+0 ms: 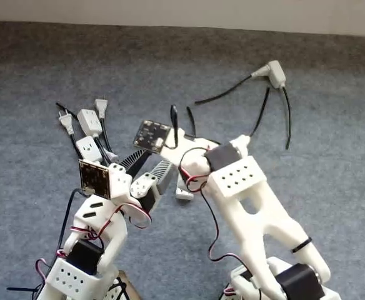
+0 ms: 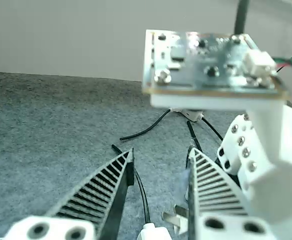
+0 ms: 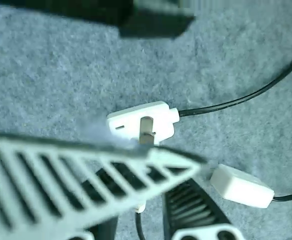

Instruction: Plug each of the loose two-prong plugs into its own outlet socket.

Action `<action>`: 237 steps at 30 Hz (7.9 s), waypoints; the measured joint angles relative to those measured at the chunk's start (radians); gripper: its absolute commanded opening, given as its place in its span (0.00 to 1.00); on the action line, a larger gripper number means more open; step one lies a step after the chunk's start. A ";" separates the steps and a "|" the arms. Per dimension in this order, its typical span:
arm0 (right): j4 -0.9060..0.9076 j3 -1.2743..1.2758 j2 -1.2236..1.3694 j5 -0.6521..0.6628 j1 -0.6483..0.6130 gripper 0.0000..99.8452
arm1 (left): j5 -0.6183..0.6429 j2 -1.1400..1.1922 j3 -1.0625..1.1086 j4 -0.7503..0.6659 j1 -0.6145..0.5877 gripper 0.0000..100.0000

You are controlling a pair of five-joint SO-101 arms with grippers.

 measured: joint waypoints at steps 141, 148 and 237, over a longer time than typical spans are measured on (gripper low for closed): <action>0.327 -0.508 0.601 0.361 -0.048 0.03 | 0.000 0.000 0.000 0.161 -0.560 0.19; 0.325 -0.505 0.601 0.390 -0.046 0.03 | 0.000 0.000 0.000 0.161 -0.555 0.19; 0.092 -0.344 0.600 0.336 0.103 0.23 | 0.000 0.000 0.000 0.161 -0.557 0.19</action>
